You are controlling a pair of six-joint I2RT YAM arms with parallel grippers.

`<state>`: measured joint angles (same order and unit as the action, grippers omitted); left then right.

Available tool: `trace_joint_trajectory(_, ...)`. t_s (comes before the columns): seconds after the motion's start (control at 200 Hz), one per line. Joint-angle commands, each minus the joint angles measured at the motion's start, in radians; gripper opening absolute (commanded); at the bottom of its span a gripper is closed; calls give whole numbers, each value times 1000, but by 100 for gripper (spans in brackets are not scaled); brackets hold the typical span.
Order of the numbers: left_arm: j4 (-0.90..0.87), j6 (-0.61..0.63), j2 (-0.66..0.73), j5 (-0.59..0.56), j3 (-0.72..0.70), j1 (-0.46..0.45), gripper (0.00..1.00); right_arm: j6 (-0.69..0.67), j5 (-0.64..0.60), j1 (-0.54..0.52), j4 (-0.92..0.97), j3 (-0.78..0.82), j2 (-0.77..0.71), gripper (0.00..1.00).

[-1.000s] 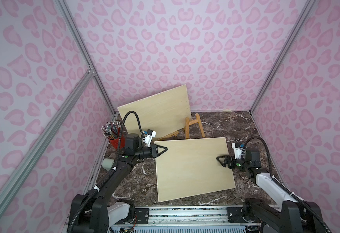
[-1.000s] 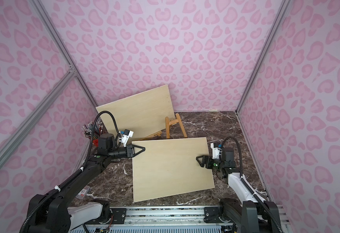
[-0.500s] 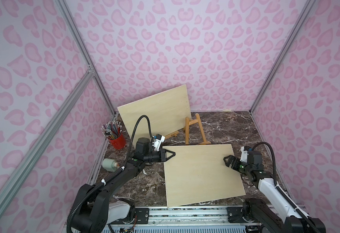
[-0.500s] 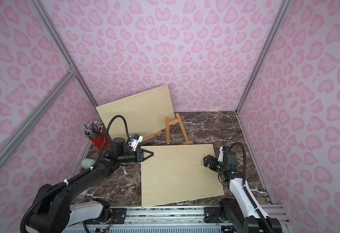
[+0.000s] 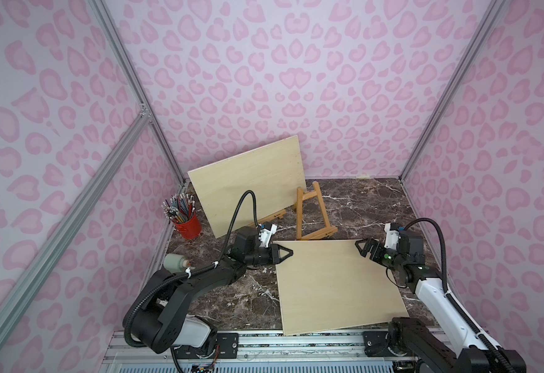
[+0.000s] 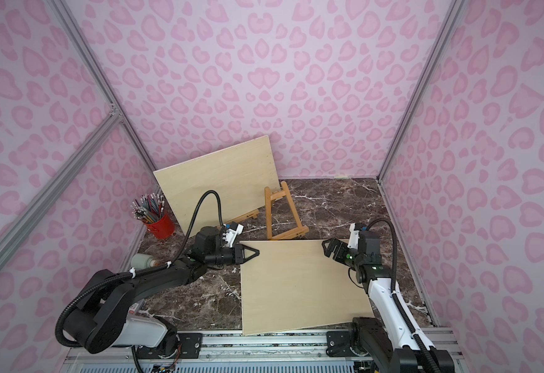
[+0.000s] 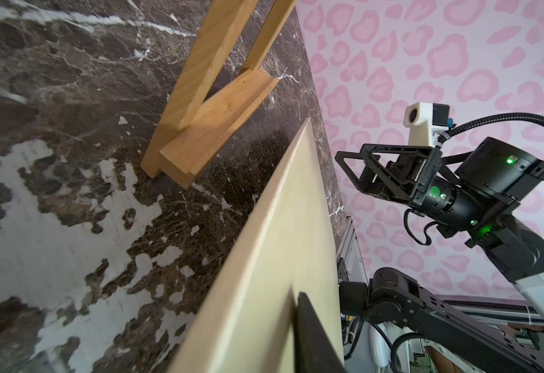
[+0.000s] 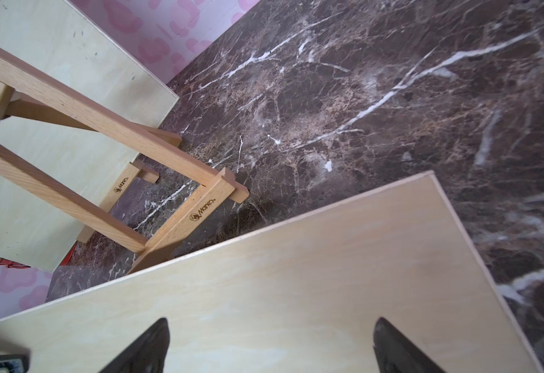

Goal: Disassemble the easel
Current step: Place the drawing board at the corner of the board.

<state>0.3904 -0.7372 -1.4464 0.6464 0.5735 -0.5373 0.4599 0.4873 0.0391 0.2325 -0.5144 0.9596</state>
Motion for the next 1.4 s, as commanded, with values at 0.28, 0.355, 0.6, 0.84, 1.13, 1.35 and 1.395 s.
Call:
trace_joint_trajectory(0.28,85,164,-241,-483,72,-159,2,-27,35,-15,-30,-18,33,99)
trace_joint_trajectory(0.355,108,151,-286,-511,97,-195,3,-29,37,-18,-35,-15,37,100)
trace_joint_trajectory(0.6,157,110,-412,-591,166,-287,3,-38,40,-17,-57,-10,56,99)
trace_joint_trajectory(0.84,156,128,-500,-611,247,-305,3,-44,48,-16,-76,-10,79,99)
trace_joint_trajectory(1.13,130,141,-582,-596,327,-315,2,-53,51,-12,-85,1,90,99)
trace_joint_trajectory(1.35,109,136,-615,-600,360,-324,2,-58,54,-2,-83,7,85,100)
trace_joint_trajectory(1.395,103,136,-616,-604,361,-324,2,-59,55,-1,-83,8,84,99)
